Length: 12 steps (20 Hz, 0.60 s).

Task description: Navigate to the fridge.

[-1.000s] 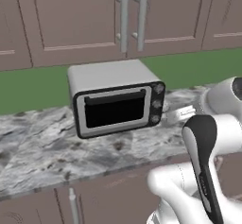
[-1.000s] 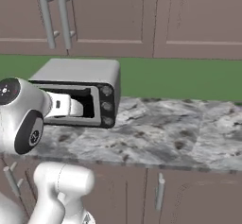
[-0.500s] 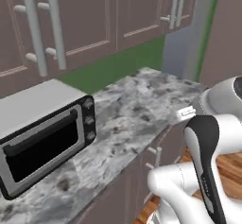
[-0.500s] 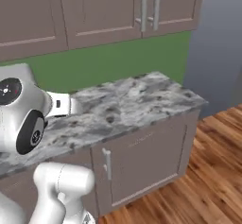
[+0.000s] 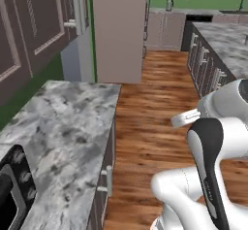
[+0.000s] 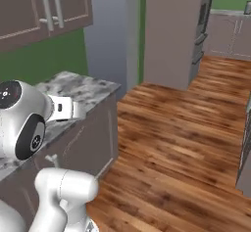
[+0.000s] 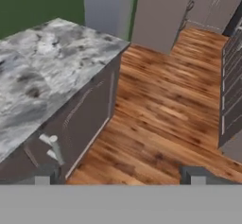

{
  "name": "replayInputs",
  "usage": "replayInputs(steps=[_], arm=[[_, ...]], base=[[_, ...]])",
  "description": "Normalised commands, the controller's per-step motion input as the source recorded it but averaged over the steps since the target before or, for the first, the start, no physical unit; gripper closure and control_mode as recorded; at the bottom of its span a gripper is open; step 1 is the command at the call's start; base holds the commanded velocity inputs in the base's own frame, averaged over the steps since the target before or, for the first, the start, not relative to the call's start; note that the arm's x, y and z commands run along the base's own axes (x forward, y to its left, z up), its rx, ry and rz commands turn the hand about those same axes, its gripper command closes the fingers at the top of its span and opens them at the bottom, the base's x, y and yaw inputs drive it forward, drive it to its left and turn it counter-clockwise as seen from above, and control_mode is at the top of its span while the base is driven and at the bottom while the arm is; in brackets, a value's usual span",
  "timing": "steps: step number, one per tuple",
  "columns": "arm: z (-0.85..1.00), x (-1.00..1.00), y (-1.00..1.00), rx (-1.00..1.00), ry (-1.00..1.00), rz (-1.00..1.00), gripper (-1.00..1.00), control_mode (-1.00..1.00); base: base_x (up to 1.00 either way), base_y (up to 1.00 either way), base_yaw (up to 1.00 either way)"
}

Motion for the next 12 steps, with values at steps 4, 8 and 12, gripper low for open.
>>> replayInputs(steps=[4,8,12], arm=[[0.00,0.00,0.00,0.00,0.00,0.00,-1.00,1.00],[0.00,0.00,0.00,0.00,0.00,0.00,-1.00,1.00],[0.00,0.00,0.00,0.00,0.00,0.00,-1.00,1.00]], base=[[0.88,-0.97,-0.37],[1.00,-0.80,-0.26],[1.00,-0.50,-0.17]])
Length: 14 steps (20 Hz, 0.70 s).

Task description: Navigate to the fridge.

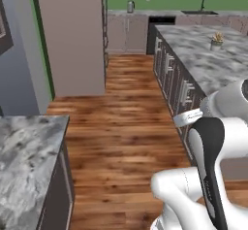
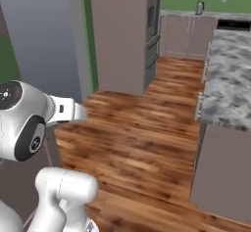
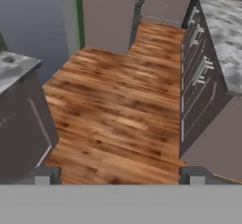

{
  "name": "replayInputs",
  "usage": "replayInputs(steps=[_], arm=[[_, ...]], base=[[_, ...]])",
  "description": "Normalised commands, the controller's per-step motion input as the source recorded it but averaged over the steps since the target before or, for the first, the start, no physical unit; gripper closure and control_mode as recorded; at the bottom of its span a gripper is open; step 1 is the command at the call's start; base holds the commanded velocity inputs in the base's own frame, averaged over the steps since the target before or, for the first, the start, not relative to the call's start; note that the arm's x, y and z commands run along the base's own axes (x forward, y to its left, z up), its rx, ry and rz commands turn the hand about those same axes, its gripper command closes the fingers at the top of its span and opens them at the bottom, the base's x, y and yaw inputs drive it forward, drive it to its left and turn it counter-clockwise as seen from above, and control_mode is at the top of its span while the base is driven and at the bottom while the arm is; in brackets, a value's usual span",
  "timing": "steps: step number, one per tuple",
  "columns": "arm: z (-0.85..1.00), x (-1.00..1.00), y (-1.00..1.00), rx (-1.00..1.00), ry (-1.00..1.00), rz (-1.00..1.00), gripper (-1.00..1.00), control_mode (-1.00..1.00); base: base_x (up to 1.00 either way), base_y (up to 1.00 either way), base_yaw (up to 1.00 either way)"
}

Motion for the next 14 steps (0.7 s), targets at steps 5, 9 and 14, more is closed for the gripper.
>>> replayInputs(steps=[5,9,14], arm=[[0.00,0.00,0.00,0.00,0.00,0.00,-1.00,1.00],[0.00,0.00,0.00,0.00,0.00,0.00,-1.00,1.00],[0.00,0.00,0.00,0.00,0.00,0.00,-1.00,1.00]], base=[[1.00,-0.03,-0.13],[1.00,0.00,-0.10],[1.00,0.00,-0.06]])
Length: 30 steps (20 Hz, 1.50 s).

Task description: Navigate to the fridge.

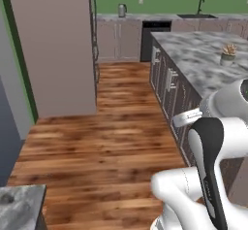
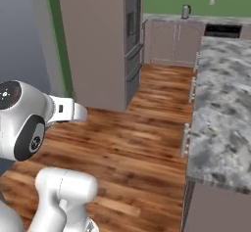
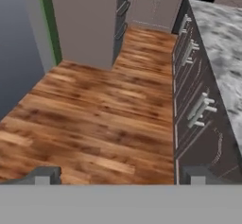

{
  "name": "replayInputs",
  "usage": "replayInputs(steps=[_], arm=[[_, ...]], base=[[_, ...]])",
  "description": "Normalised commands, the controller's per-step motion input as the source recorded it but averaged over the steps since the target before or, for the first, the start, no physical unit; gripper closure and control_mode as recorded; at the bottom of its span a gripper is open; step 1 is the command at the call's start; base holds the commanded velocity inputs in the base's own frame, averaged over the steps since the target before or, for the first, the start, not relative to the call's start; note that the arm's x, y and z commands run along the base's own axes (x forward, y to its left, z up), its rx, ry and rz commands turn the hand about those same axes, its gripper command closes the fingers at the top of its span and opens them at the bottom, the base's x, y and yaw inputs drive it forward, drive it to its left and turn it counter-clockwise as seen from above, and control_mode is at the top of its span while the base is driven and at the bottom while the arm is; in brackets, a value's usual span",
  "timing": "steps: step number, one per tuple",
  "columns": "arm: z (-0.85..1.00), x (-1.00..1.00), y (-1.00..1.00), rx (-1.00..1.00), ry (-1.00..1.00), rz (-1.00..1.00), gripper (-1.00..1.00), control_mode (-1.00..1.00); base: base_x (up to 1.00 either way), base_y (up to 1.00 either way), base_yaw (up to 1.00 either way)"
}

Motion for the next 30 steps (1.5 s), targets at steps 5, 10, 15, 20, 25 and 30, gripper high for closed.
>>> replayInputs(steps=[5,10,15,20,25,30], arm=[[0.00,0.00,0.00,0.00,0.00,0.00,-1.00,1.00],[0.00,0.00,0.00,0.00,0.00,0.00,-1.00,1.00],[0.00,0.00,0.00,0.00,0.00,0.00,-1.00,1.00],[0.00,0.00,0.00,0.00,0.00,0.00,-1.00,1.00],[0.00,0.00,0.00,0.00,0.00,0.00,-1.00,1.00],[0.00,0.00,0.00,0.00,0.00,0.00,-1.00,1.00]], base=[[1.00,0.00,-0.07],[1.00,0.00,-0.07],[1.00,-0.01,-0.01],[1.00,-0.07,0.04],[1.00,-0.26,0.29],[1.00,-0.49,0.41]])
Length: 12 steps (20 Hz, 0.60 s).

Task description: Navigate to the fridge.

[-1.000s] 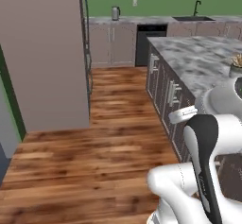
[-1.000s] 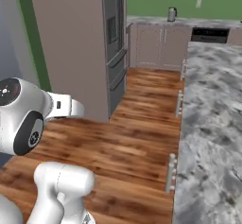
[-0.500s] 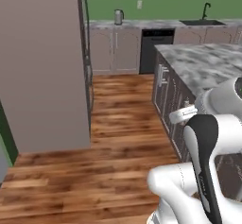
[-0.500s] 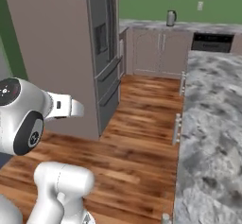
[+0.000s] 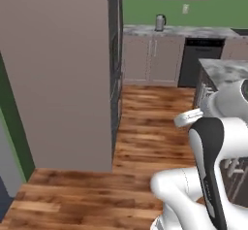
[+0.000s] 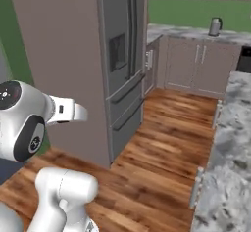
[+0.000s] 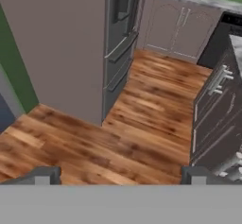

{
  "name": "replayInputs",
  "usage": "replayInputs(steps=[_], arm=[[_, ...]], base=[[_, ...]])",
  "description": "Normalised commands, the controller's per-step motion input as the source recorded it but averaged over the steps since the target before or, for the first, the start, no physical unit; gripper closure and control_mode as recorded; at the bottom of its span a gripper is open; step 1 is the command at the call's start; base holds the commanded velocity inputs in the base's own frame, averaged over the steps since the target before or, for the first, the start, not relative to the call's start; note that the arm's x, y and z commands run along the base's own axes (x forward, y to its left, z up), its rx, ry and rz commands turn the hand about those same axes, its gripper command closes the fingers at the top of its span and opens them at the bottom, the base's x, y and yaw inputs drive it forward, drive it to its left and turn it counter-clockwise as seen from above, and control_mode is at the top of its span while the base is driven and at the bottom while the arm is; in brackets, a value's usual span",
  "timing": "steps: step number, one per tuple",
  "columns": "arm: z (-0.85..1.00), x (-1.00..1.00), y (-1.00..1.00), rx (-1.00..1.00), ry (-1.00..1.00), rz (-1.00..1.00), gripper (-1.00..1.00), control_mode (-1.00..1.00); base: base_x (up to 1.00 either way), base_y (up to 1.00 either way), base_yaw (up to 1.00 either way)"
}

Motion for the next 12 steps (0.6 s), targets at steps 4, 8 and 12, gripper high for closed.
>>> replayInputs(steps=[4,8,12], arm=[[0.00,0.00,0.00,0.00,0.00,0.00,-1.00,1.00],[0.00,0.00,0.00,0.00,0.00,0.00,-1.00,1.00],[0.00,0.00,0.00,0.00,0.00,0.00,-1.00,1.00]], base=[[1.00,-0.92,0.39],[1.00,-1.00,0.37],[1.00,-0.96,0.47]])
